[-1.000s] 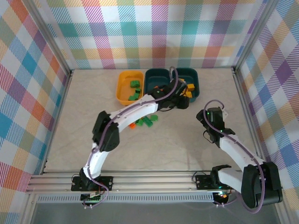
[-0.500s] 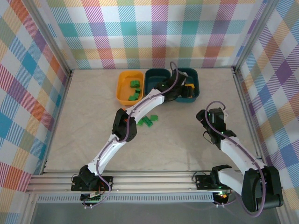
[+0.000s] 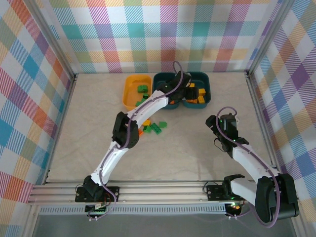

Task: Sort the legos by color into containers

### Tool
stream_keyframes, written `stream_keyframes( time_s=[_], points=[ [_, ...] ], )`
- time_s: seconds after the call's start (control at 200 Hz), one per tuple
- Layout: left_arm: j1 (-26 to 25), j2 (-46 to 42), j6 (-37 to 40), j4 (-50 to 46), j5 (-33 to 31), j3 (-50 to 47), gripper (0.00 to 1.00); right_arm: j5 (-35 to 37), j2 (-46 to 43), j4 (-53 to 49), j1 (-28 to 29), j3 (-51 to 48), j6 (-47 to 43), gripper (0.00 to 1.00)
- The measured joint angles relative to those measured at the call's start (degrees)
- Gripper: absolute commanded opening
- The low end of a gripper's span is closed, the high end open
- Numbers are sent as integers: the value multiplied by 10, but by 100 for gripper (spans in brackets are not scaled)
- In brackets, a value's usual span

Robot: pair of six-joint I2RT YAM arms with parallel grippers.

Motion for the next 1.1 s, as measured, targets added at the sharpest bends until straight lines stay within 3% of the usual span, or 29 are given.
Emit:
stream_keyframes(
  time_s=[0.175, 0.3, 0.52, 0.725, 1.1],
  points=[
    [7, -253, -49, 39, -82, -335, 70, -18, -1, 10, 0, -3, -5, 81],
    [25, -346, -68, 38, -130, -454, 71, -33, -4, 14, 0, -4, -8, 81],
    [62, -322, -12, 21, -151, -512, 68, -54, -3, 23, 0, -4, -9, 81],
    [98, -285, 43, 19, -120, -522, 63, -63, 0, 22, 1, -4, -12, 82],
    [102, -281, 56, 51, -81, -567, 58, -73, 18, 22, 1, -4, -13, 82]
  ],
)
